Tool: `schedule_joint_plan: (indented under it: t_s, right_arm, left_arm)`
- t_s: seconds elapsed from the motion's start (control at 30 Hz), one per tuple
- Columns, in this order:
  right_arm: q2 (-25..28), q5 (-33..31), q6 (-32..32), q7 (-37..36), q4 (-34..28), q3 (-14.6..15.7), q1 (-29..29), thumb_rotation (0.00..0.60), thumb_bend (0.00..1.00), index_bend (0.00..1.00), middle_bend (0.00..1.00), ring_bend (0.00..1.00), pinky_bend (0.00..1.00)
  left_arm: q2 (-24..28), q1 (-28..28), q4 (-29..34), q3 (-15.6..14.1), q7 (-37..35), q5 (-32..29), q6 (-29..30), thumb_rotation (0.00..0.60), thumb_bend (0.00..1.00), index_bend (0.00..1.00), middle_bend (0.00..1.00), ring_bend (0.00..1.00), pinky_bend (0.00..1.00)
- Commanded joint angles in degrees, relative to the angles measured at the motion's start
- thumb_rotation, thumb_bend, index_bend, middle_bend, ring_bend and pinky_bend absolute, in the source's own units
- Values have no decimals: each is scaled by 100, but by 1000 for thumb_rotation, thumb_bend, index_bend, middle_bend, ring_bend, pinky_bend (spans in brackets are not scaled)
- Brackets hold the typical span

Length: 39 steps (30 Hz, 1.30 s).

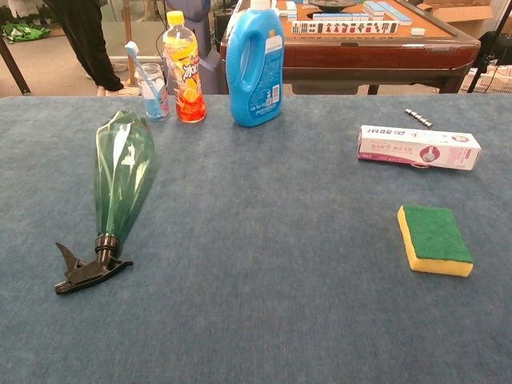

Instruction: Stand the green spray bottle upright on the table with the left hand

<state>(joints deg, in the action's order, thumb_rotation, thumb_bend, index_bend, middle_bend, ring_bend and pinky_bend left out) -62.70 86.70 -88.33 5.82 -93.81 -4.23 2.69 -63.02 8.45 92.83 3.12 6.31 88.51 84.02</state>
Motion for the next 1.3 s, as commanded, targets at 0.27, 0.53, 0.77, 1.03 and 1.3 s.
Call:
schedule_joint_plan:
  t_s: [0.27, 0.53, 0.77, 1.03, 1.3]
  right_arm:
    - [-8, 58, -19, 33, -41, -8, 14, 600, 268, 288, 242, 193, 218]
    - [62, 132, -64, 137, -182, -29, 31, 600, 269, 288, 241, 193, 218]
    - [105, 134, -55, 224, -282, -12, 21, 600, 269, 288, 241, 193, 218]
    - [139, 157, -108, 274, -382, -16, -2, 600, 269, 288, 241, 193, 218]
    - [127, 141, -92, 249, -374, 0, -16, 600, 269, 288, 241, 193, 217]
  left_arm:
    - [87, 325, -103, 85, -305, 177, -258, 600, 268, 159, 134, 69, 0]
    - [227, 1081, -283, 234, -1240, 490, -953, 600, 268, 197, 134, 74, 0]
    - [327, 1843, -205, 331, -1820, 580, -1816, 600, 244, 217, 134, 75, 0]
    - [83, 2657, -294, 533, -1633, 102, -2935, 600, 172, 204, 134, 71, 0]
    - [-304, 3241, -534, 761, -1111, -647, -3707, 600, 140, 190, 134, 16, 0]
